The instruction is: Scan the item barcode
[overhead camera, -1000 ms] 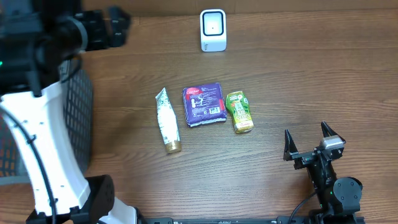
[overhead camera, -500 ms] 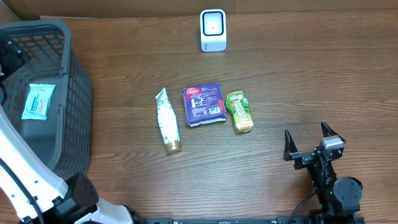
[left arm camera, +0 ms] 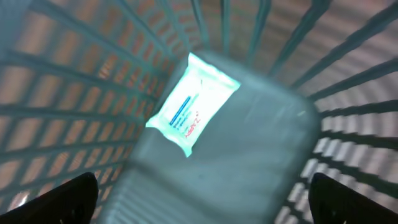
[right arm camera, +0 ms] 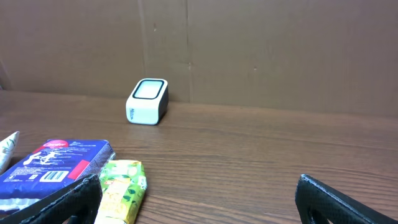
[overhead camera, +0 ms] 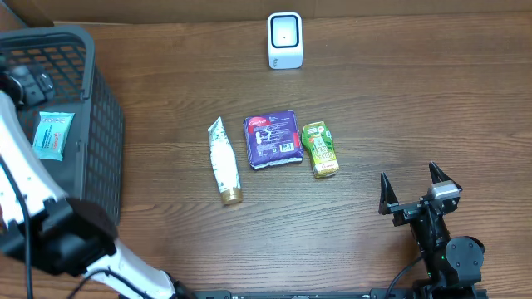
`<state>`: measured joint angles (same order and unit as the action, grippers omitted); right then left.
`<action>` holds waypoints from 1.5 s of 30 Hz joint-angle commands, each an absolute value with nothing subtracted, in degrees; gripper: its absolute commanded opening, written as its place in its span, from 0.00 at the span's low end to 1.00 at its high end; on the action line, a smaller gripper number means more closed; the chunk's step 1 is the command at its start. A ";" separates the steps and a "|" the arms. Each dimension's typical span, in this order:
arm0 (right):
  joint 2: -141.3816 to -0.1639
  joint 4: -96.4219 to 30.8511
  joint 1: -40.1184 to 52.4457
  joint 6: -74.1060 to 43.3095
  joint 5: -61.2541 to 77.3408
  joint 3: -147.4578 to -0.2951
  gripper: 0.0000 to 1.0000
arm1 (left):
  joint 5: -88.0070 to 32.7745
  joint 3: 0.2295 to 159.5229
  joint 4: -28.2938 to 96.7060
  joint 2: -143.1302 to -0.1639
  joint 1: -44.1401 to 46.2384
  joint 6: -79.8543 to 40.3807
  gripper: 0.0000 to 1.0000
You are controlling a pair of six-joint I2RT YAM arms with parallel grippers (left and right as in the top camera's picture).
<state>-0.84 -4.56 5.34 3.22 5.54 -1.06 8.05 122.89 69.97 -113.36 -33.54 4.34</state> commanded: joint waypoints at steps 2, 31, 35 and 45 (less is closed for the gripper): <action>-0.16 -4.32 5.63 3.38 5.17 -0.47 1.00 | 11.11 122.52 68.10 -117.34 -34.15 9.74 1.00; -0.16 -4.32 5.63 3.38 5.15 -0.47 1.00 | 2.92 122.08 60.31 -135.48 -39.05 23.88 0.97; -0.16 -4.32 5.63 3.40 5.17 -0.47 1.00 | 2.94 122.06 59.37 -137.25 -38.96 24.05 0.97; -0.16 -4.32 5.63 3.38 5.17 -0.47 1.00 | 2.90 122.02 59.79 -141.60 -38.96 24.01 0.96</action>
